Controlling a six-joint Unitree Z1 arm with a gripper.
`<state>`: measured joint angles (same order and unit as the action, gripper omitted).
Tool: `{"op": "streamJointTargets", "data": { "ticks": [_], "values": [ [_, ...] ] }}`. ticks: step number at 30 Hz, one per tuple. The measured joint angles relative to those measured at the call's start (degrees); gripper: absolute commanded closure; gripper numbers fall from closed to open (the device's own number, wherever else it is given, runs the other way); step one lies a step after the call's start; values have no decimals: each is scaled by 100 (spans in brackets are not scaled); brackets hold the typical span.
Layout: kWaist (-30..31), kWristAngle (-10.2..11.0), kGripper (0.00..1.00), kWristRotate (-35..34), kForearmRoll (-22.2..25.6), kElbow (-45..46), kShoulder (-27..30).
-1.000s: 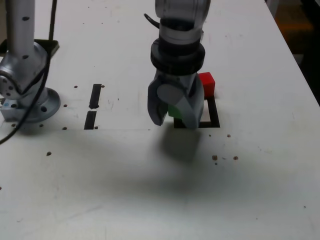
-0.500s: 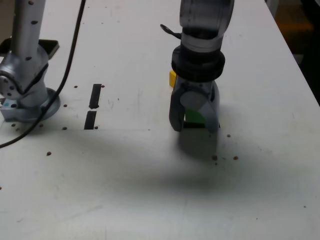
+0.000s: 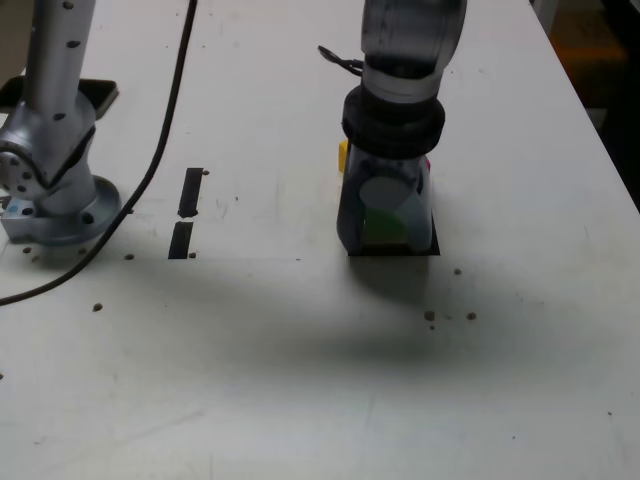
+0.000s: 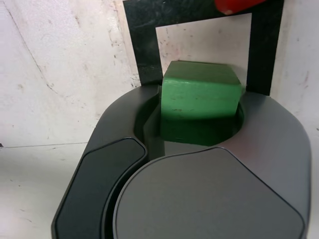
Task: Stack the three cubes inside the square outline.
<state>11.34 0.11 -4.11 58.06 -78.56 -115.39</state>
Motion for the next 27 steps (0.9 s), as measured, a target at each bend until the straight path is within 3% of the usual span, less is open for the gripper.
{"op": "streamJointTargets", "data": {
  "ticks": [8,16,27],
  "values": [
    [-2,-8,67,0,-8,20,0],
    [-3,-48,45,58,-8,83,1],
    [-3,-131,33,139,-7,95,1]
  ]
}}
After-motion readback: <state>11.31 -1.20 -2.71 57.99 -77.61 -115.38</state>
